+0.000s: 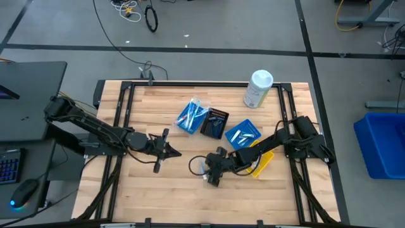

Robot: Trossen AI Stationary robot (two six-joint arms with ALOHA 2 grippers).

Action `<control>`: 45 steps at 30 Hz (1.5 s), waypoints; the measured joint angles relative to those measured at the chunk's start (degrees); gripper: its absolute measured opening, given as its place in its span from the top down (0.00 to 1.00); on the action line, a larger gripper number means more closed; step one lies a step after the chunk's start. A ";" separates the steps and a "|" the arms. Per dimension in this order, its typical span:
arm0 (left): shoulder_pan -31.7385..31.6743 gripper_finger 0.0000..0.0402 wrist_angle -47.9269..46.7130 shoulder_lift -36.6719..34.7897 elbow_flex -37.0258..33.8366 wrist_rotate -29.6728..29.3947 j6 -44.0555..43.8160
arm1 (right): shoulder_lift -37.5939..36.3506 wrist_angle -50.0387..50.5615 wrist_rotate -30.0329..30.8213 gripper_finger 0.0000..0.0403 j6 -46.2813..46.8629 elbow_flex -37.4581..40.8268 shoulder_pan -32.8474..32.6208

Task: Pick & Place Travel size toiletries
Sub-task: Put the toothpaste into the yellow basket

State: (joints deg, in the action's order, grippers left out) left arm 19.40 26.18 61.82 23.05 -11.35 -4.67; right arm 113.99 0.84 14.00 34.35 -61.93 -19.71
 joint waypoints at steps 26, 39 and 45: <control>0.00 0.98 0.13 0.02 0.02 0.00 -2.95 | 0.36 -12.55 -4.64 0.25 -21.88 0.37 -0.49; 0.00 0.98 0.32 0.02 0.02 -0.02 -2.38 | 0.38 -14.54 -21.58 0.27 -53.64 0.31 1.81; 0.00 0.96 0.31 0.02 0.02 -2.33 -2.11 | 1.34 -15.49 -25.06 0.25 -56.07 0.29 4.91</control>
State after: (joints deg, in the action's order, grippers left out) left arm 19.40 26.49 61.84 23.07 -13.68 -6.77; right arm 115.33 -14.65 -11.06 -21.71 -61.65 -14.80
